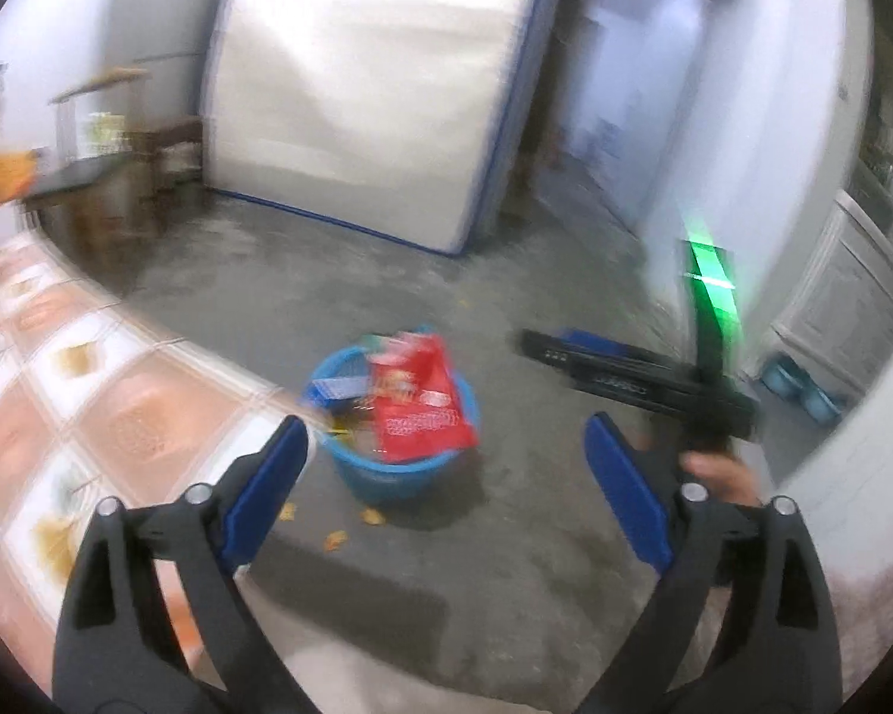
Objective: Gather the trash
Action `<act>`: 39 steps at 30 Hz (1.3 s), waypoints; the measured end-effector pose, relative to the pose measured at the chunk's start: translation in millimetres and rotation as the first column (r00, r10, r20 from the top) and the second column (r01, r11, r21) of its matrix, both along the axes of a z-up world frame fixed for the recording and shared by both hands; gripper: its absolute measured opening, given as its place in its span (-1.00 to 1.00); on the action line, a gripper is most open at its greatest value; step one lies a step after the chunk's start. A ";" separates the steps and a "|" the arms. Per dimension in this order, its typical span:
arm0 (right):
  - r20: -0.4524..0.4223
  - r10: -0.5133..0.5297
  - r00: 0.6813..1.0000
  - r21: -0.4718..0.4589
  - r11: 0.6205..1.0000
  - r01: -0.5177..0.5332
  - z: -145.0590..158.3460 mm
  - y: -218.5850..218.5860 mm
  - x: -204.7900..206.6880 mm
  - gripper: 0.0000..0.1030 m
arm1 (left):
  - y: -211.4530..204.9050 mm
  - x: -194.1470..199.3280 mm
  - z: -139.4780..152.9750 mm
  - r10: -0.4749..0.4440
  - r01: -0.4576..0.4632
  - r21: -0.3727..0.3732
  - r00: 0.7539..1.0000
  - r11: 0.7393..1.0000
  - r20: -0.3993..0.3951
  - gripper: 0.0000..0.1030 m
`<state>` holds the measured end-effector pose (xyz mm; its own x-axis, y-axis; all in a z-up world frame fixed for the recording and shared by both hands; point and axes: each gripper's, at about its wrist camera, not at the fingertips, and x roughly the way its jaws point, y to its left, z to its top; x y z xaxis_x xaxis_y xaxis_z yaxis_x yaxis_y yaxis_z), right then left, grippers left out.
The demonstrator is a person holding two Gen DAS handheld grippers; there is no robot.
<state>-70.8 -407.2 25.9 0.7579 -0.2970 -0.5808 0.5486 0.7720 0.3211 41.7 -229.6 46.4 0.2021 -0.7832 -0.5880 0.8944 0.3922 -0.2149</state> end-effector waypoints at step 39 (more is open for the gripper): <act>-0.300 0.144 0.943 -0.321 0.916 -0.242 48.2 255.1 92.2 0.88 | 224.1 18.9 -11.3 0.851 -0.867 0.196 0.491 0.458 0.187 0.84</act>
